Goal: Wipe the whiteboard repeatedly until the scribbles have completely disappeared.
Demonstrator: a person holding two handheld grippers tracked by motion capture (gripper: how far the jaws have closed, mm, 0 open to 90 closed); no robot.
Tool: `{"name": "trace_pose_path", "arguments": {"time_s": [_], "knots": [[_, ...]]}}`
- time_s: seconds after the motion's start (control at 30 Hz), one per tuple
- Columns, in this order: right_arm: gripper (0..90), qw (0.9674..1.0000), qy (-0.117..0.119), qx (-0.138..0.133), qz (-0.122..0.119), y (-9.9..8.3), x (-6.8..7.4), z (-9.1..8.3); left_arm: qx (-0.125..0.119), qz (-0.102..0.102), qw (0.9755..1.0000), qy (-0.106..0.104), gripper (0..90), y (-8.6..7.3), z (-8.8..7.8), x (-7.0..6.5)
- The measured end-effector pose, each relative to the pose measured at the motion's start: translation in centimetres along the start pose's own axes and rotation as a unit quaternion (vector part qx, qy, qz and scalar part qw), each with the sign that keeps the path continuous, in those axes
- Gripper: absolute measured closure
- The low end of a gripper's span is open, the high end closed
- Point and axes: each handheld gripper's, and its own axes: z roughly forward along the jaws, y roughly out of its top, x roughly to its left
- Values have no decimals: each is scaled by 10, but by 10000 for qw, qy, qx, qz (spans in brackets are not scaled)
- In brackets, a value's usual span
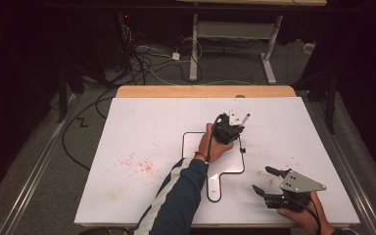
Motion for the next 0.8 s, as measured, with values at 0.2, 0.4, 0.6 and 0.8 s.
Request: {"name": "trace_pose_path", "arguments": {"time_s": [0.2,0.4,0.6,0.8], "knots": [[271,10000,-9,0,11,0,-1,0,47,116,9999,-40,788,7,8,-5],[271,10000,-6,-14,28,-1,-1,-1,107,-35,9999,2,789,4,3,7],[271,10000,1,-10,4,0,-1,0,99,-33,9999,-35,789,-2,-5,8],[271,10000,6,29,-13,-1,0,1,154,51,9998,83,788,-11,-18,14]]}}
